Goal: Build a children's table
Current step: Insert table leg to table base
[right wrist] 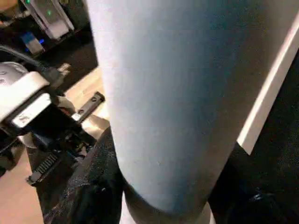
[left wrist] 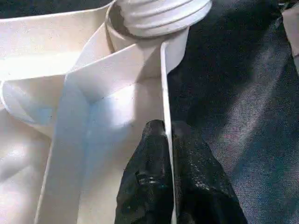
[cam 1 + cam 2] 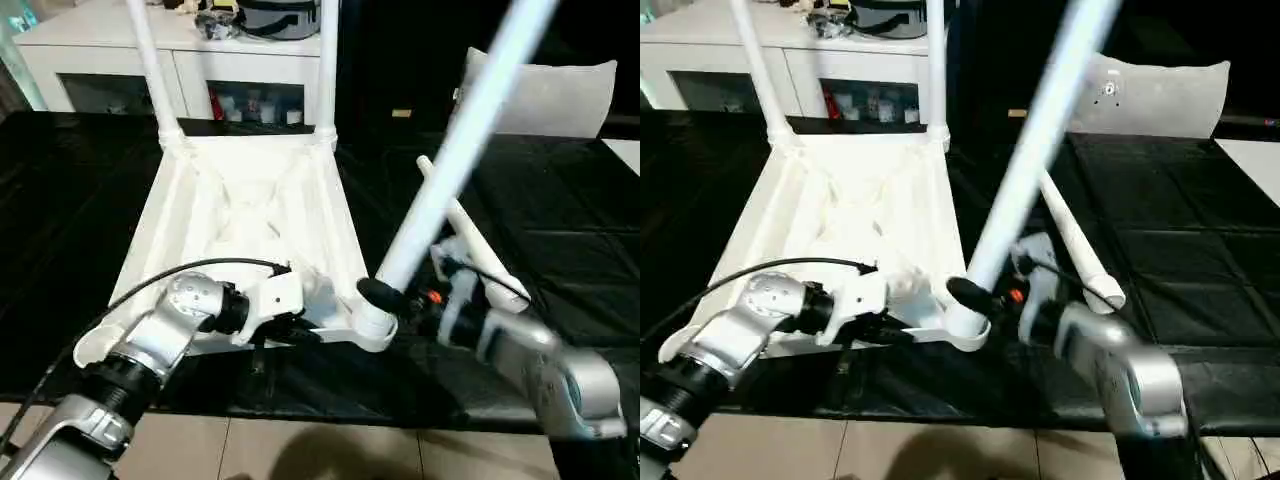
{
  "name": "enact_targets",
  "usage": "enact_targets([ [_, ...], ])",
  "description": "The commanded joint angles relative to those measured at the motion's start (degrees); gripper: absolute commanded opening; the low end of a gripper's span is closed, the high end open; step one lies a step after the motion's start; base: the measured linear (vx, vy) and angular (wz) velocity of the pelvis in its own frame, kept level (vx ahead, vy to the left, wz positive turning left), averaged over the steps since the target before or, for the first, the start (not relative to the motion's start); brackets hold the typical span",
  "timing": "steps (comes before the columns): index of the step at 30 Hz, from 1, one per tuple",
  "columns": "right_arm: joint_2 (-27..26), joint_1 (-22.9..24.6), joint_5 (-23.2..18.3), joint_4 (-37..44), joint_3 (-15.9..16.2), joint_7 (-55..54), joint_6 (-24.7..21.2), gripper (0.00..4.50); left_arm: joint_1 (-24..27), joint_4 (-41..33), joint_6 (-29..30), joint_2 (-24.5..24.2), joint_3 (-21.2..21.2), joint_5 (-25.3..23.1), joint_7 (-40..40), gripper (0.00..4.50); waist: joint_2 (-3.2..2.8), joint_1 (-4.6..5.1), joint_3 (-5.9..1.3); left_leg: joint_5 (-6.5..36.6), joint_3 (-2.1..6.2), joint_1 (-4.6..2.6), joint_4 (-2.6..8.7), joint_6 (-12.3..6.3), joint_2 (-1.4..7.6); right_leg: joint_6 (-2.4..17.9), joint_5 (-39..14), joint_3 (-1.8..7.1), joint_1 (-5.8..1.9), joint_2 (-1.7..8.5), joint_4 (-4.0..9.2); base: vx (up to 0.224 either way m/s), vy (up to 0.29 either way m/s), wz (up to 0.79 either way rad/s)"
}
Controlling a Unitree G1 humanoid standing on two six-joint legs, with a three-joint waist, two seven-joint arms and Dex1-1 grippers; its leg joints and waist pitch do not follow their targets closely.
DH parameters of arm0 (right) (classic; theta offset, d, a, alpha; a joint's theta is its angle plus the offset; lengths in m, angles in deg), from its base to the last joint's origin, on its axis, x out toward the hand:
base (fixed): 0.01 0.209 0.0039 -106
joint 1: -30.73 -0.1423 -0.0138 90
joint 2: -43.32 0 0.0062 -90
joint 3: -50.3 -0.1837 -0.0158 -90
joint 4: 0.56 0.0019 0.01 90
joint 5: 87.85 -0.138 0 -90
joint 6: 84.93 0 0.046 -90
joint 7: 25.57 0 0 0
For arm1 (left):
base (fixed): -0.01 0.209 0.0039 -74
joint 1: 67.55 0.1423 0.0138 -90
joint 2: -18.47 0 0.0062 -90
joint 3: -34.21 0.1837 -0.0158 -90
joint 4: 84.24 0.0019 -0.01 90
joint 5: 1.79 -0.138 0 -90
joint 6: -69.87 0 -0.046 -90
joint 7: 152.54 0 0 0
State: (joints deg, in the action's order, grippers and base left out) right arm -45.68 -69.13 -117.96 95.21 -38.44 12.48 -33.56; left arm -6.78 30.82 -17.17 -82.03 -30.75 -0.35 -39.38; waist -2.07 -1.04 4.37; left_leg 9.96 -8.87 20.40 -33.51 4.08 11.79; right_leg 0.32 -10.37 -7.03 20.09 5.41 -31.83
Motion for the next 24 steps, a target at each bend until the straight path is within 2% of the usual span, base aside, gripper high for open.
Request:
enact_targets([
  [1, 0.90, 2.28, 3.31, -2.05, 2.02, 0.01, 1.37, 1.91, -1.79, -0.05, -0.30, 0.66, -1.66, -0.17, 1.66, 0.00, -1.03, -2.11, -2.19, 52.49, 0.43, 2.34, 12.94, 4.09, 5.39, 3.56, -16.70, 2.34, -4.03, 0.48, -7.26, -0.060, -0.029, 0.14],
  [2, 0.85, 3.01, 5.32, -2.58, 2.53, -0.85, 3.98, 1.91, -1.99, 0.32, -0.34, 0.83, -1.82, -0.29, 1.77, 0.00, 2.14, -2.96, -2.79, 43.56, -1.80, -1.24, 9.49, 2.96, 3.14, 1.18, -26.68, 6.32, -0.49, 1.01, -4.73, -0.015, -0.119, 0.24],
  [3, 0.83, 3.07, 5.56, -2.67, 2.57, -0.98, 4.32, 1.91, -2.01, 0.38, -0.36, 0.84, -1.83, -0.31, 1.76, 0.00, 2.74, -2.26, -1.98, 36.26, -1.66, -5.72, 1.97, 4.39, -0.40, -0.57, -48.14, 5.61, 5.81, 2.83, 4.98, -0.015, -0.119, 0.24],
  [4, 0.71, 3.11, 5.62, -2.77, 2.49, -1.08, 4.62, 1.91, -2.03, 0.43, -0.40, 0.84, -1.82, -0.33, 1.73, 0.00, 4.40, -1.71, -1.84, 15.52, -0.29, -6.16, -7.08, 0.54, -2.67, -1.72, -68.50, 7.35, 7.69, 7.22, 10.07, 0.044, -0.112, 0.03],
  [5, -0.19, 3.10, 5.34, -3.21, 1.54, -1.69, 5.67, 1.91, -2.10, 0.57, -0.57, 0.85, -1.76, -0.39, 1.53, 0.00, 2.93, -2.57, -2.67, 8.48, 1.96, -2.23, -5.23, -0.76, -2.89, -0.33, -64.08, 9.51, 2.71, 8.15, 7.44, 0.084, -0.024, -0.19],
  [6, -0.84, 2.91, 4.81, -3.40, 0.87, -2.02, 6.12, 1.91, -2.13, 0.72, -0.69, 0.88, -1.79, -0.47, 1.39, 0.00, 0.81, -3.30, -4.20, 8.60, 2.07, -0.43, 2.21, 1.03, -0.12, 2.57, -37.28, 6.65, -0.45, 4.27, 2.96, 0.084, -0.024, -0.19],
  [7, -1.30, 2.73, 4.24, -3.33, 0.34, -2.09, 6.38, 1.91, -2.11, 0.78, -0.77, 0.91, -1.80, -0.55, 1.35, 0.00, 0.98, -2.75, -3.80, 13.16, 1.91, -1.54, 3.33, 1.61, 0.90, 4.61, -28.01, 5.95, 1.00, 2.19, 1.85, 0.075, -0.005, 0.02],
  [8, -1.69, 2.48, 3.58, -3.09, -0.10, -1.94, 6.73, 1.91, -2.02, 0.81, -1.00, 0.83, -1.65, -0.76, 1.13, 0.00, 0.49, -1.84, -4.64, 16.15, 1.80, -1.96, 3.83, 2.25, 1.19, 9.31, -13.24, 5.96, 0.41, 1.59, 0.21, 0.000, 0.000, 0.00],
  [9, -1.73, 2.39, 3.43, -3.03, -0.17, -1.83, 6.79, 1.91, -2.01, 0.84, -1.12, 0.79, -1.53, -0.84, 1.01, 0.00, 0.95, -1.23, -4.40, 17.16, 1.44, -1.08, 4.15, 1.61, 0.78, 10.35, -11.25, 5.85, -0.26, 1.47, 0.42, 0.000, 0.000, 0.00],
  [10, -1.62, 2.17, 3.24, -2.63, -0.15, -1.79, 6.45, 1.91, -1.83, 0.63, -1.34, 0.62, -1.31, -0.90, 0.65, 0.00, 0.81, -0.97, -3.95, 22.01, 1.16, -1.23, 4.40, 0.93, 0.56, 10.21, -18.48, 5.58, -0.18, 1.78, 1.38, 0.000, 0.000, 0.00],
  [11, -1.37, 1.92, 3.28, -2.34, 0.09, -1.70, 6.10, 1.91, -1.71, 0.53, -1.55, 0.50, -1.16, -0.93, 0.37, 0.00, 0.79, -0.62, -3.75, 25.70, 0.93, -2.00, 3.92, 0.93, 0.13, 8.75, -27.23, 5.52, 0.59, 2.30, 2.80, 0.000, 0.000, 0.00],
  [12, -1.22, 1.85, 3.34, -2.24, 0.27, -1.65, 6.11, 1.91, -1.68, 0.53, -1.64, 0.48, -1.12, -0.96, 0.25, 0.00, 0.86, -0.51, -3.68, 26.06, 1.01, -1.93, 3.78, 0.81, 0.02, 7.16, -31.70, 5.52, 0.83, 2.56, 3.43, 0.000, 0.000, 0.00],
  [13, -0.34, 1.57, 4.13, -2.11, 1.16, -1.52, 5.70, 1.91, -1.62, 0.40, -2.05, 0.32, -0.90, -1.16, -0.15, 0.00, 1.01, -0.45, -3.65, 25.72, 1.03, -1.80, 3.76, 0.69, -0.03, 6.25, -33.24, 5.47, 0.86, 2.57, 3.67, 0.000, 0.000, 0.00],
  [14, 0.78, 1.19, 5.29, -2.18, 2.35, -1.22, 5.40, 1.91, -1.65, 0.36, -2.42, 0.21, -0.73, -1.33, -0.48, 0.00, 1.16, -0.35, -3.68, 24.71, 1.14, -1.42, 3.88, 0.54, -0.03, 5.06, -34.41, 5.44, 0.70, 2.63, 3.75, 0.000, 0.000, 0.00],
  [15, 1.71, 0.80, 6.30, -2.35, 3.41, -0.75, 5.22, 1.91, -1.70, 0.35, -2.82, 0.17, -0.65, -1.52, -0.82, 0.00, 1.08, -0.40, -3.67, 24.29, 1.17, -1.41, 3.89, 0.53, 0.00, 4.74, -34.63, 5.42, 0.75, 2.63, 3.78, 0.000, 0.000, 0.00],
  [16, 2.38, 0.39, 6.96, -2.53, 4.21, -0.29, 4.90, 1.91, -1.79, 0.34, -3.16, 0.10, -0.58, -1.65, -1.13, 0.00, 1.35, -0.36, -3.71, 23.15, 1.10, -1.20, 3.91, 0.33, -0.03, 4.30, -34.58, 5.48, 0.68, 2.64, 3.83, 0.000, 0.000, 0.00],
  [17, 2.54, 0.19, 7.38, -2.75, 4.51, 0.08, 4.93, 1.91, -1.87, 0.40, -3.36, 0.07, -0.55, -1.67, -1.29, 0.00, 1.21, -0.39, -3.71, 22.59, 1.04, -1.10, 3.95, 0.20, 0.02, 4.22, -34.45, 5.55, 0.75, 2.63, 3.82, 0.000, 0.000, 0.00],
  [18, 2.72, -0.37, 7.50, -3.04, 4.79, 0.45, 4.31, 1.91, -2.05, 0.48, -3.61, -0.02, -0.44, -1.73, -1.55, 0.00, 1.36, -0.33, -3.72, 22.39, 1.00, -1.11, 3.95, 0.14, 0.05, 4.35, -34.32, 5.56, 0.86, 2.67, 3.83, 0.000, 0.000, 0.00],
  [21, 3.77, -2.09, 8.08, -4.07, 6.10, 1.65, 2.63, 1.91, -2.65, 0.89, -4.51, -0.37, 0.04, -2.11, -2.16, 0.00, 1.22, -0.24, -3.71, 22.79, 1.21, -0.90, 4.17, 0.27, 0.19, 4.51, -33.66, 5.46, 0.69, 2.61, 3.66, 0.000, 0.000, 0.00],
  [22, 4.12, -2.58, 8.28, -4.50, 6.55, 2.04, 2.49, 1.91, -2.81, 1.04, -4.74, -0.43, 0.17, -2.25, -2.31, 0.00, 1.44, -0.20, -3.68, 22.95, 1.23, -0.85, 4.18, 0.27, 0.20, 4.55, -33.61, 5.45, 0.67, 2.65, 3.59, 0.000, 0.000, 0.00],
  [24, 5.03, -3.79, 8.76, -5.62, 7.64, 2.86, 2.56, 1.91, -3.14, 1.36, -5.19, -0.53, 0.49, -2.58, -2.68, 0.00, 1.28, -0.16, -3.83, 22.50, 1.09, -0.99, 4.13, 0.20, 0.23, 5.06, -32.60, 5.52, 0.72, 2.71, 3.66, 0.000, 0.000, 0.00],
])
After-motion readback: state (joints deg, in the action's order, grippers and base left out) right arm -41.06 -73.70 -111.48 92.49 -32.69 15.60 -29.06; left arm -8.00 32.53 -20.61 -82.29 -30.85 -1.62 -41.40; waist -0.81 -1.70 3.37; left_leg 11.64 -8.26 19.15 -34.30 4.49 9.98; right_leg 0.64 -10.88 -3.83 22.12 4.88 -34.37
